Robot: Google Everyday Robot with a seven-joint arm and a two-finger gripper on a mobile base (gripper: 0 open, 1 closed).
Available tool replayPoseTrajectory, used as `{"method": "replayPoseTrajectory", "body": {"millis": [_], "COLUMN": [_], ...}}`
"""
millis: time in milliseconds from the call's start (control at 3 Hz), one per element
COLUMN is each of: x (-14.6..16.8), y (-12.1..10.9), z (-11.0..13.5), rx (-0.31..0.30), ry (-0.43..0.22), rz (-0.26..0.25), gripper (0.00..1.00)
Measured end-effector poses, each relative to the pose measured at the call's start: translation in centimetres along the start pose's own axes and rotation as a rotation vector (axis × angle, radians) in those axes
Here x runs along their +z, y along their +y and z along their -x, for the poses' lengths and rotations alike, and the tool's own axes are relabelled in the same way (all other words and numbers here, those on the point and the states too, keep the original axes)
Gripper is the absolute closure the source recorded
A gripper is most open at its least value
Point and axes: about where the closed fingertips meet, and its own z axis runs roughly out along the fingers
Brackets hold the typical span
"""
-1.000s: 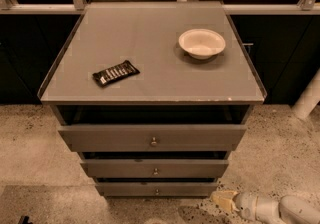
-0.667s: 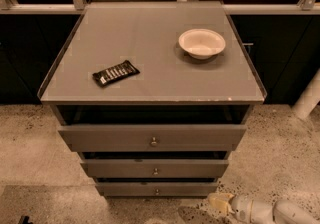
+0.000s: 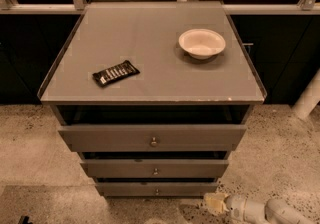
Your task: Open bottom drawer
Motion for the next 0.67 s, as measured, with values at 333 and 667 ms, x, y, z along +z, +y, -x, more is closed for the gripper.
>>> {"method": "replayPoseTrajectory", "body": {"millis": [333,667], "x": [0.7,3.3], "y": [0.0,-0.3], "z": [-0.3,-0.8], "rx": [-0.032,-0.075], "ry": [0.008,0.048], "rz": [0.054,0.172], "gripper": [1.0,1.0]}}
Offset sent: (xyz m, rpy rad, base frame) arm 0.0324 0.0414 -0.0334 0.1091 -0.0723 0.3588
